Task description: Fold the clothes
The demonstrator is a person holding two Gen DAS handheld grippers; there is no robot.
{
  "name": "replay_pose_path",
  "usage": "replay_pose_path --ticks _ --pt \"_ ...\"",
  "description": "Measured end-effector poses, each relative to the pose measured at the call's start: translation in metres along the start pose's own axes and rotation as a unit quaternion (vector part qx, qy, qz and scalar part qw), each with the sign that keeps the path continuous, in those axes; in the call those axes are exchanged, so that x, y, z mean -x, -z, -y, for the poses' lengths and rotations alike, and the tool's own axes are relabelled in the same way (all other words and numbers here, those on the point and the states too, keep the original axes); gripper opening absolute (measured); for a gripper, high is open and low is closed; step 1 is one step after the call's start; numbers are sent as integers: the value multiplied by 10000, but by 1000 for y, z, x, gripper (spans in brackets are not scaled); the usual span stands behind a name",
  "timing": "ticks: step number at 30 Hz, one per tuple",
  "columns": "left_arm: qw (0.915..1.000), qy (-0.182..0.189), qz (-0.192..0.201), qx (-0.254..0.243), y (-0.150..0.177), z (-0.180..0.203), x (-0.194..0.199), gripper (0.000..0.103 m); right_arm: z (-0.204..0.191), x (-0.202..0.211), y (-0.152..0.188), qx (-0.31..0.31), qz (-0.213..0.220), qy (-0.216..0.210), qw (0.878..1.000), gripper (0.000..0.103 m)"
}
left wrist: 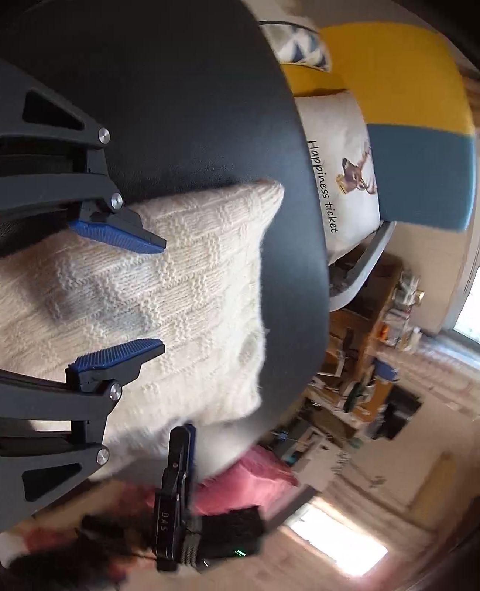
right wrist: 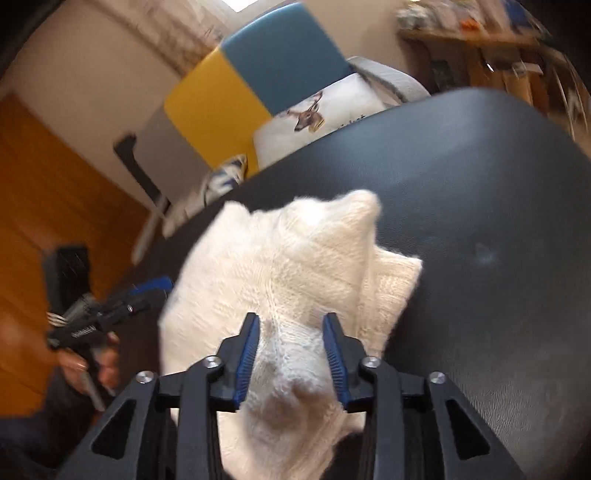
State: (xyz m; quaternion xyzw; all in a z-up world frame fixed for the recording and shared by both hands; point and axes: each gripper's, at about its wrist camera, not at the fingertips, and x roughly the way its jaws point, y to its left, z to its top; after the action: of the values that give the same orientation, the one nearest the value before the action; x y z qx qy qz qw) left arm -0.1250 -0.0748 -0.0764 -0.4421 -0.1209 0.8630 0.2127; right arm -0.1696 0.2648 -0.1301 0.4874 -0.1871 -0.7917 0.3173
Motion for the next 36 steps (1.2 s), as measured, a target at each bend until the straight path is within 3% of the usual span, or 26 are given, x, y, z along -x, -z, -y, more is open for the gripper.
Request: replay_pose_path --ticks 2,4,6,9,13,18,19,20,21,24,28,36 --pt "9990 218 78 393 1 -21 11 64 20 8 6 -329 24 -314 9990 57" --pt "9962 450 35 742 3 -38 15 73 37 3 14 -700 -232 -600 9955 73" --pt "9919 689 -86 1061 6 -54 15 79 48 -2 20 -915 -375 -811 9918 73" --pt "9841 949 -369 1454 12 -72 6 81 54 -18 24 -1028 -678 -751 9895 80" --pt "9821 1014 -715 1419 16 -65 -11 81 53 -42 23 -1025 -964 -628 9881 81" --pt "9740 1270 -1004 1582 17 -56 -37 82 50 -58 11 -1064 -999 -755 9864 81" --pt "9694 1380 -1009 1764 18 -58 -41 82 48 -61 9 -1008 -1025 -755 9867 78" --pt "9651 1441 -1055 1916 21 -61 -46 76 42 -64 9 -783 -1094 -589 9892 64" --pt "9646 1443 -1034 1950 23 -60 -46 67 36 -67 8 -583 -1150 -440 9907 60" --pt "9736 1205 -694 1810 28 -52 -30 48 23 -70 8 -358 -1091 -281 9930 48" --pt "9833 778 -265 1623 34 -38 -5 44 3 -77 6 -106 -1069 -236 9939 42" --pt "9749 310 97 2201 74 -64 31 44 -37 -113 2 307 -1300 -509 9897 42"
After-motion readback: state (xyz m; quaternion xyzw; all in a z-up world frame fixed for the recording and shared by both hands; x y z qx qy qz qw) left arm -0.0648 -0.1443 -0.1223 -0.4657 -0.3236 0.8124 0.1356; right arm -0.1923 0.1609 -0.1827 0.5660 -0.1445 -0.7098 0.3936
